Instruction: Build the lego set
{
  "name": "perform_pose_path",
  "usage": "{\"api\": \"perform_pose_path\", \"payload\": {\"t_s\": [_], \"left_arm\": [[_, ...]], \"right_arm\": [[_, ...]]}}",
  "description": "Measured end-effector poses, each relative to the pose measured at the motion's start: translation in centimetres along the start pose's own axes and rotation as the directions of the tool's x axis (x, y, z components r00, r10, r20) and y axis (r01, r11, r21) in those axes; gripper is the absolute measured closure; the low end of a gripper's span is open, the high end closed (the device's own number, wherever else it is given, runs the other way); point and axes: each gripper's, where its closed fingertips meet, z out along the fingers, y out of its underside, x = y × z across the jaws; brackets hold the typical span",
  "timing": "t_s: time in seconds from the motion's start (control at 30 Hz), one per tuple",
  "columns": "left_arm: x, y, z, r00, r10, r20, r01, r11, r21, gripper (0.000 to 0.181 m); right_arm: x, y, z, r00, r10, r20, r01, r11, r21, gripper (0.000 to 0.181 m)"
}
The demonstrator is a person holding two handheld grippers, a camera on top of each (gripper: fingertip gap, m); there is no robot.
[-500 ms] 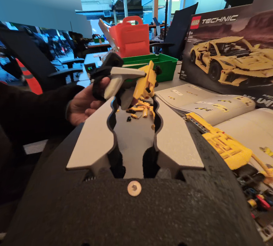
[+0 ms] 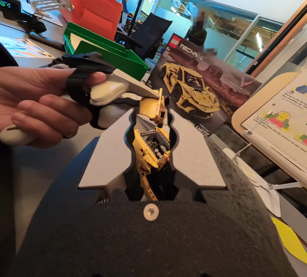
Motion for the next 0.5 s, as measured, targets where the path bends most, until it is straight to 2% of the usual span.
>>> {"api": "perform_pose_path", "payload": {"t_s": [0.17, 0.2, 0.5], "left_arm": [[0.04, 0.44, 0.11, 0.997, -0.073, -0.034, 0.073, 0.997, 0.003, 0.167], [0.03, 0.5, 0.13, 0.998, -0.06, -0.028, 0.06, 0.998, -0.001, 0.166], [0.36, 0.85, 0.28, 1.0, -0.008, -0.026, 0.008, 1.0, -0.007, 0.166]], "right_arm": [[0.08, 0.4, 0.14, 1.0, 0.0, -0.007, -0.001, 1.0, -0.019, 0.145], [0.07, 0.4, 0.09, 1.0, 0.002, -0.006, -0.002, 1.0, -0.02, 0.151], [0.18, 0.26, -0.36, 0.999, -0.045, 0.004, 0.046, 0.998, -0.05, 0.154]]}}
